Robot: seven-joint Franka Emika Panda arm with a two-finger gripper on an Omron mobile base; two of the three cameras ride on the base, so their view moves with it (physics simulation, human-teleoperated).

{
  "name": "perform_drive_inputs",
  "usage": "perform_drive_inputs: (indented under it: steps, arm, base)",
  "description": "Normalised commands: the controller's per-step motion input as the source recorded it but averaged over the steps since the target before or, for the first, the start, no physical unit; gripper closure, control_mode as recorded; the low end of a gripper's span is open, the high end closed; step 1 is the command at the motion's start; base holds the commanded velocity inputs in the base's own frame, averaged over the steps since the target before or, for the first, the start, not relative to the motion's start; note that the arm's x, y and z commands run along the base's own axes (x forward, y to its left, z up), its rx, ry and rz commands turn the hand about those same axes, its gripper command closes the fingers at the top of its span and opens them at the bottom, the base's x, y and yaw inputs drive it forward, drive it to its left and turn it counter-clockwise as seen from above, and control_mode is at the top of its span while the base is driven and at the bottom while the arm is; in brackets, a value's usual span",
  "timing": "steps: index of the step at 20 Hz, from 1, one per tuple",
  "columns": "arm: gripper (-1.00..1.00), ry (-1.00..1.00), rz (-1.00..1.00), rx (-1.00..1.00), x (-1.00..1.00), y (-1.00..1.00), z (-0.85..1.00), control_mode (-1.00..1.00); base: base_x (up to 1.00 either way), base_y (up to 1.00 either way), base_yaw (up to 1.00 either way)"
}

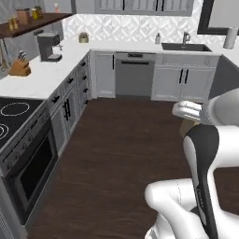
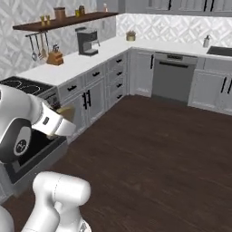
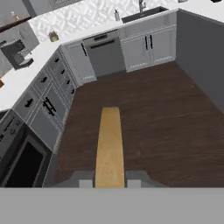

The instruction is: Start the toaster. Once the lever pops up, take the bread to the plate on the dining counter.

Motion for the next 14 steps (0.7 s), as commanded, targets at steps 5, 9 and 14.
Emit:
perform_drive_inputs:
  steps: [5,9,14]
  arm:
    - [1.0,0.0,0.0,0.0,0.0,0.0,0.0,1.0]
    - [1.0,0.0,0.0,0.0,0.0,0.0,0.0,1.0]
    - [1.0,0.0,0.0,0.0,0.0,0.0,0.0,1.0]
  base:
    - [0.59,-0.59,-0.53]
    - [0.49,-0.47,-0.57]
    - [0.71,-0.39,-0.5]
